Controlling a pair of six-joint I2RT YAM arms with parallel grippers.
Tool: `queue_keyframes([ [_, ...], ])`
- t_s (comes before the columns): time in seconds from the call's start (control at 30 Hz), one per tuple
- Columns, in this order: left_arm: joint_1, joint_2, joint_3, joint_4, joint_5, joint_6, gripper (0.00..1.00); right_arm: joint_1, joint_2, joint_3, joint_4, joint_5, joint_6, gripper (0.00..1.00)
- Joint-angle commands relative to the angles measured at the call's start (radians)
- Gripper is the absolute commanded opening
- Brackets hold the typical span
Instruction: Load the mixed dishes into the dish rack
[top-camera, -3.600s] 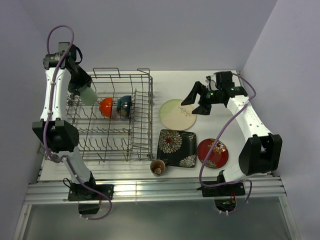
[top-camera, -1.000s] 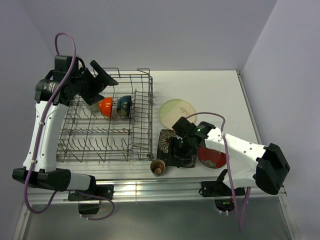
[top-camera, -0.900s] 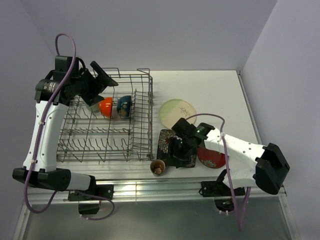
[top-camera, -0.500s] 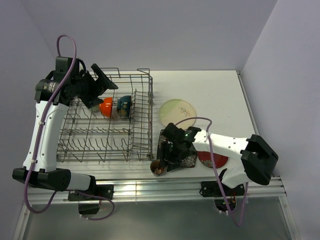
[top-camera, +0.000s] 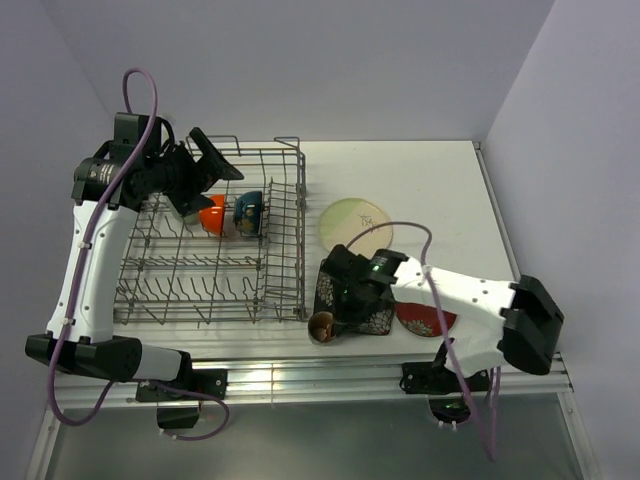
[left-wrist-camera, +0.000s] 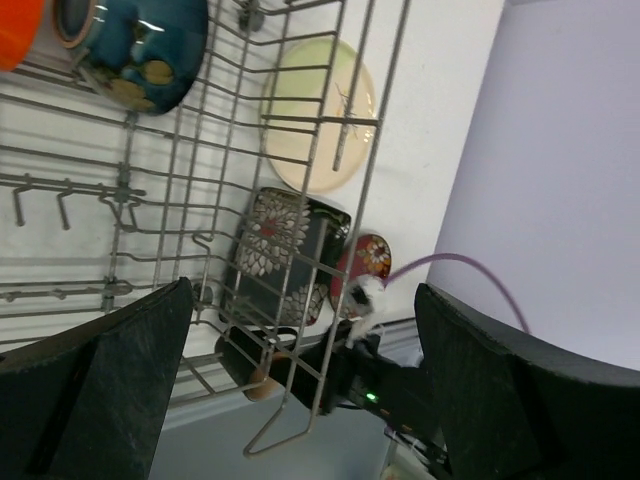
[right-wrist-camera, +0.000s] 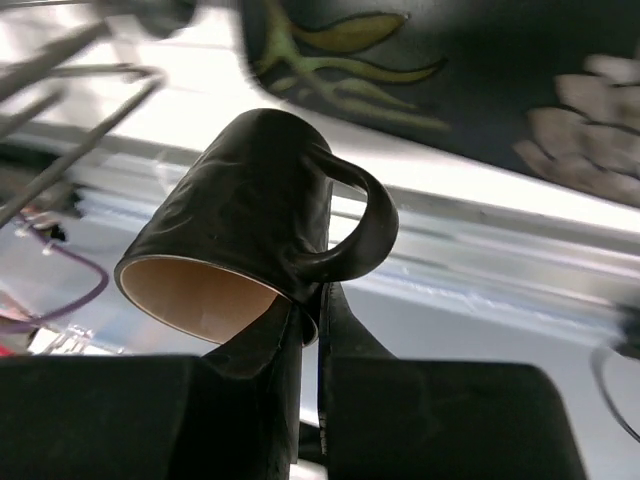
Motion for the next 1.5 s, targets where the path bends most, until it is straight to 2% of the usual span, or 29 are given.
queue_keyframes([
  [0.0,-0.009,0.002,0.024,0.069,0.111,-0.001,0.98,-0.012,-0.151,0.172,-0.186,0.145,-0.064,0.0],
  [0.07,-0.01,0.004,0.006,0.095,0.181,-0.015,0.98,-0.049,-0.194,0.241,-0.26,0.143,-0.101,0.0],
  [0.1,-0.01,-0.001,-0.01,0.148,0.282,-0.042,0.98,-0.113,-0.239,0.254,-0.265,0.099,-0.115,0.0],
  [0.17,-0.01,-0.01,-0.095,0.228,0.403,-0.093,0.98,-0.205,-0.289,0.275,-0.216,0.006,-0.174,0.0],
  [0.2,-0.01,-0.021,-0.134,0.341,0.472,-0.183,0.98,-0.309,-0.335,0.277,-0.179,-0.106,-0.196,0.0],
  [0.23,-0.013,-0.027,-0.178,0.4,0.59,-0.235,0.99,-0.356,-0.357,0.278,-0.1,-0.158,-0.216,0.0],
  [0.27,-0.015,-0.035,-0.262,0.458,0.637,-0.371,0.99,-0.4,-0.371,0.272,-0.049,-0.211,-0.253,0.0],
  [0.33,-0.019,-0.079,-0.351,0.691,0.701,-0.54,0.99,-0.491,-0.368,0.278,0.054,-0.333,-0.285,0.0],
  [0.37,-0.02,-0.1,-0.443,0.786,0.732,-0.644,0.99,-0.497,-0.351,0.322,0.065,-0.34,-0.331,0.0],
  [0.4,-0.02,-0.149,-0.49,0.885,0.734,-0.849,0.99,-0.497,-0.305,0.356,0.054,-0.334,-0.36,0.0],
  [0.43,-0.023,-0.169,-0.537,1.097,0.729,-0.948,0.99,-0.497,-0.276,0.391,0.051,-0.335,-0.391,0.0],
  [0.47,-0.026,-0.188,-0.618,1.198,0.716,-1.133,0.99,-0.497,-0.255,0.449,0.054,-0.337,-0.44,0.0],
  [0.5,-0.036,-0.208,-0.66,1.316,0.709,-1.199,0.99,-0.497,-0.223,0.494,0.066,-0.335,-0.469,0.0],
  [0.6,-0.061,-0.193,-0.653,1.324,0.723,-1.289,0.99,-0.499,-0.154,0.566,0.079,-0.354,-0.502,0.0],
  [0.83,-0.164,-0.18,-0.604,1.206,0.669,-1.293,0.99,-0.499,-0.078,0.68,0.14,-0.404,-0.538,0.0],
  [0.9,-0.176,-0.18,-0.594,1.114,0.665,-1.248,0.99,-0.499,-0.076,0.685,0.152,-0.409,-0.538,0.0],
  [1.1,-0.199,-0.208,-0.637,1.072,0.62,-1.248,0.99,-0.497,-0.095,0.673,0.21,-0.452,-0.526,0.0],
  [1.47,-0.211,-0.124,-0.577,1.132,0.654,-1.267,0.99,-0.497,-0.149,0.576,0.369,-0.565,-0.486,0.0],
])
